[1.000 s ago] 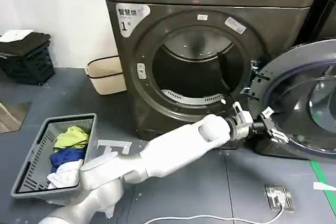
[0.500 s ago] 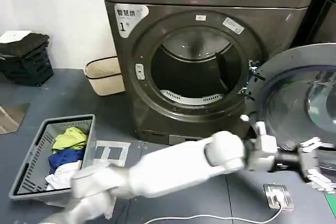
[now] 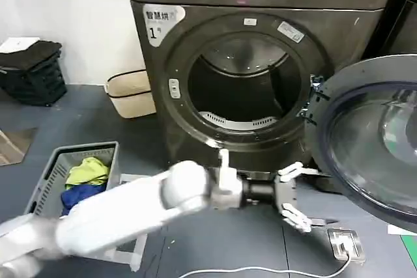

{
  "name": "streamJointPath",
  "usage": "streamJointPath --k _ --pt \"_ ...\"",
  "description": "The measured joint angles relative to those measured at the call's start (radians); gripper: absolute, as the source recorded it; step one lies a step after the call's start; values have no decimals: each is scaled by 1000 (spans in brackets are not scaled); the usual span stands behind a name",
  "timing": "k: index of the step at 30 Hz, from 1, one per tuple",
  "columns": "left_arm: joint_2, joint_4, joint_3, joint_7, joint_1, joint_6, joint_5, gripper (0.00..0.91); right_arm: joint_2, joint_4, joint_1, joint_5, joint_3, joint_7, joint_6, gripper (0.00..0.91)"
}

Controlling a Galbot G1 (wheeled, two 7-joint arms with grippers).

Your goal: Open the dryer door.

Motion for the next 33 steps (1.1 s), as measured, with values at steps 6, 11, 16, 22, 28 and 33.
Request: streamJointPath --k 6,11,16,22,28,33 --pt "226 -84 -32 36 32 -86 34 907 -60 -22 22 -7 -31 -4 -3 907" --pt "399 -99 -77 72 90 -152 105 907 -91 -35 36 -15 -66 -7 0 907" --pt "537 -78 -146 114 173 -234 178 907 -114 -48 53 -20 -100 -9 1 907" --pt "660 -9 -193 160 208 -372 290 907 -128 -56 75 -26 -140 -13 6 907" --pt "753 79 -199 217 184 -529 371 907 -134 -59 90 -27 -175 -13 8 907" --pt "805 160 -200 232 148 -651 455 907 -141 -62 98 -28 -194 -13 6 907"
